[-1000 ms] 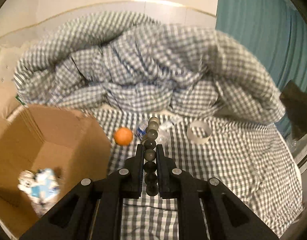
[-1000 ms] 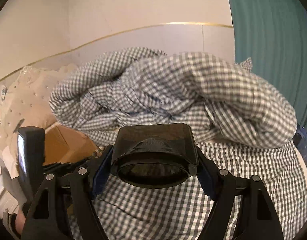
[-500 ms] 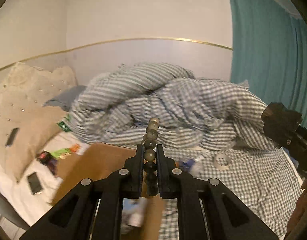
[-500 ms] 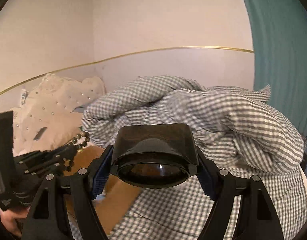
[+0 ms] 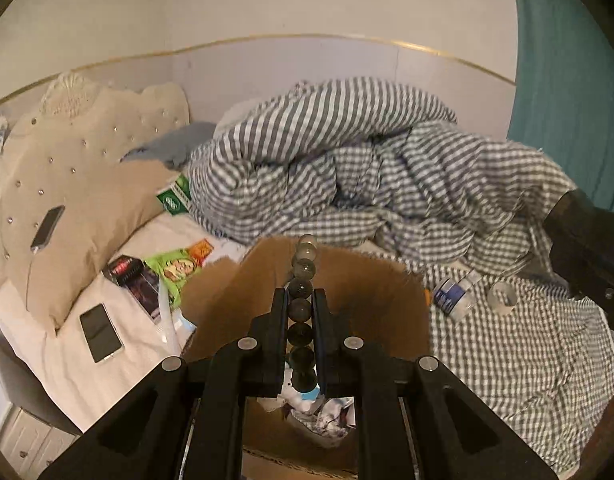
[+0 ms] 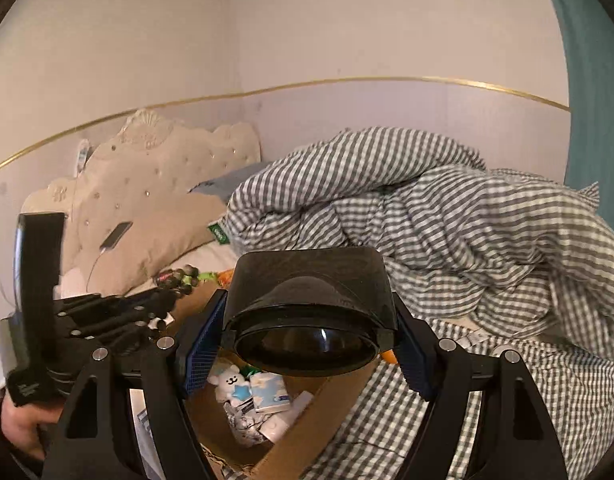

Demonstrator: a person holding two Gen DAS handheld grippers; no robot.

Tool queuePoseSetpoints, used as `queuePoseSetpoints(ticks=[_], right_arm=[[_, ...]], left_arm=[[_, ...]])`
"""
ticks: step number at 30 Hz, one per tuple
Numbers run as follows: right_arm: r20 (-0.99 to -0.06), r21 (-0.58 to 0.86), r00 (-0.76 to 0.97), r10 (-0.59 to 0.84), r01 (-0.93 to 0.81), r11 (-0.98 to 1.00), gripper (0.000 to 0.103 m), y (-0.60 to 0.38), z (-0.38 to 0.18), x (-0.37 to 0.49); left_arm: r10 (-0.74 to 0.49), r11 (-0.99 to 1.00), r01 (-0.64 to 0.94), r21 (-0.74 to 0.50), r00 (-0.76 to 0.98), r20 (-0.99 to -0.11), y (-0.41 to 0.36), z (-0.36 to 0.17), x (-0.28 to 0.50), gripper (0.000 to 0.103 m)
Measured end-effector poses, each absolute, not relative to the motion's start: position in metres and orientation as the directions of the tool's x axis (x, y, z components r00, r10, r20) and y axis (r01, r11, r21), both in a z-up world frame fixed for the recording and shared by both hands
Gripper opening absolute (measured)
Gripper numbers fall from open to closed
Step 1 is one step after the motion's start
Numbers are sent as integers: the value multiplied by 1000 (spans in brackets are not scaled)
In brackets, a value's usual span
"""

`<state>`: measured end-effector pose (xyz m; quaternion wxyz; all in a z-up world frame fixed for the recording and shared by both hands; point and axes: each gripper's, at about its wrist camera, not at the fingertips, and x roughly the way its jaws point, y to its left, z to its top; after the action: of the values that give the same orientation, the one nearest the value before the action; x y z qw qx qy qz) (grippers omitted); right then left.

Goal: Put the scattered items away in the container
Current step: 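Carry both items over the cardboard box and open both tools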

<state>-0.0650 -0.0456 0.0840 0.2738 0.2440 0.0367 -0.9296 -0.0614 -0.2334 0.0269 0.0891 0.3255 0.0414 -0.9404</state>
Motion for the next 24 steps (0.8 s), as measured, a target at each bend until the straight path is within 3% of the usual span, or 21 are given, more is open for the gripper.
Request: queuePoseSetpoints(ticks=[4, 6, 8, 9, 10, 13, 15, 19, 24], right_arm=[[-496, 65, -717, -489, 532, -845, 75, -59, 68, -74], [-510, 59, -710, -485, 533, -844, 75, -63, 60, -82], [-519, 59, -706, -482, 533, -844, 75, -65, 55, -89], [-524, 61, -703, -481, 532, -844, 75, -66, 52, -92], [-528, 63, -700, -480, 532, -845, 75, -69, 49, -95], [-543, 66, -689, -480, 536, -842, 75, -76, 39, -102], [-554, 70, -677, -485, 543, -837, 75, -83, 33, -106], [-570, 82, -656, -494, 553, -829, 76, -98, 21, -112], [-586, 102, -637, -501, 555, -825, 76, -113, 8, -117]], left_arm=[[-134, -983, 182, -12, -769, -625, -235, 10, -71, 12], [-128, -986, 167, -6, -778, -614, -235, 8, -74, 18], [-116, -989, 149, -3, -783, -611, -236, 7, -77, 53], [-122, -989, 150, 3, -788, -604, -237, 6, -77, 77], [-133, -987, 159, 7, -798, -587, -238, 6, -75, 82], [-128, -988, 157, -3, -814, -566, -244, 7, -69, 84], [-144, -985, 174, 0, -815, -561, -249, 9, -67, 95], [-202, -972, 236, 7, -817, -539, -265, 15, -57, 102], [-212, -963, 268, -16, -793, -571, -289, 18, -49, 103]])
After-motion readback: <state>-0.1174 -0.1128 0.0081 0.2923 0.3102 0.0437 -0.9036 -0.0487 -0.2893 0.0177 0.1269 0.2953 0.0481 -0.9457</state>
